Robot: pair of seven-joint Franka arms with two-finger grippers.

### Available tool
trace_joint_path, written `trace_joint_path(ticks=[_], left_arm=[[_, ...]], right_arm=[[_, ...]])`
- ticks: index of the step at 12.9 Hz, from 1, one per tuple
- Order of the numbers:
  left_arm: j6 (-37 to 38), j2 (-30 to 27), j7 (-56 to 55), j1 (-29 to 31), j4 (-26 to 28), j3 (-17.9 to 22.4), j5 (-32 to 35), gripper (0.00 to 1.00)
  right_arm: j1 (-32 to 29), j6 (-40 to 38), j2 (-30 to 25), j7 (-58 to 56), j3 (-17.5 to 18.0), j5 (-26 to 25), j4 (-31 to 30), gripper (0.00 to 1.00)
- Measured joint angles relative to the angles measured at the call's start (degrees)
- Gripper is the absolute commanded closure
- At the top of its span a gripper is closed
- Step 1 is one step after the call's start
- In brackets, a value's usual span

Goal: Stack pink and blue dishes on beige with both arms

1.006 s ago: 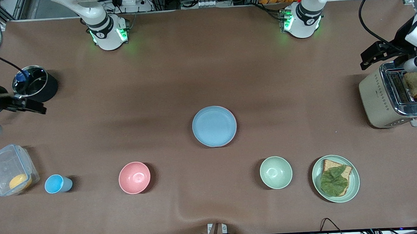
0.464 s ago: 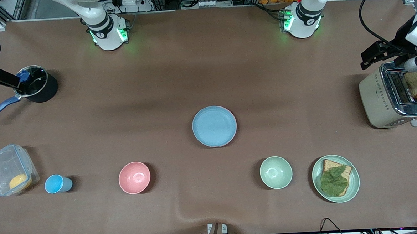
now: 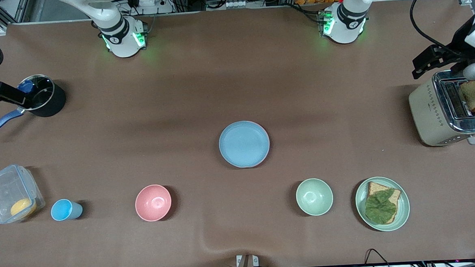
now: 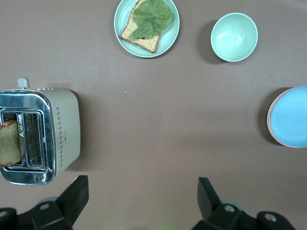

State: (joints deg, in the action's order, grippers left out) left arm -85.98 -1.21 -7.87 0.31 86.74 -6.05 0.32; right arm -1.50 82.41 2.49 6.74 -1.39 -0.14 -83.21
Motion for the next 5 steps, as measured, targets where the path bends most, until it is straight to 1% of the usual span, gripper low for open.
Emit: trace_joint_path(ticks=[5], left_arm=[[0.00,0.00,0.00,-0.01,-0.36,-0.10,0.00,0.00]], right_arm=[[0.00,0.05,0.00,0.00,0.00,0.08,-0.02,0.00]])
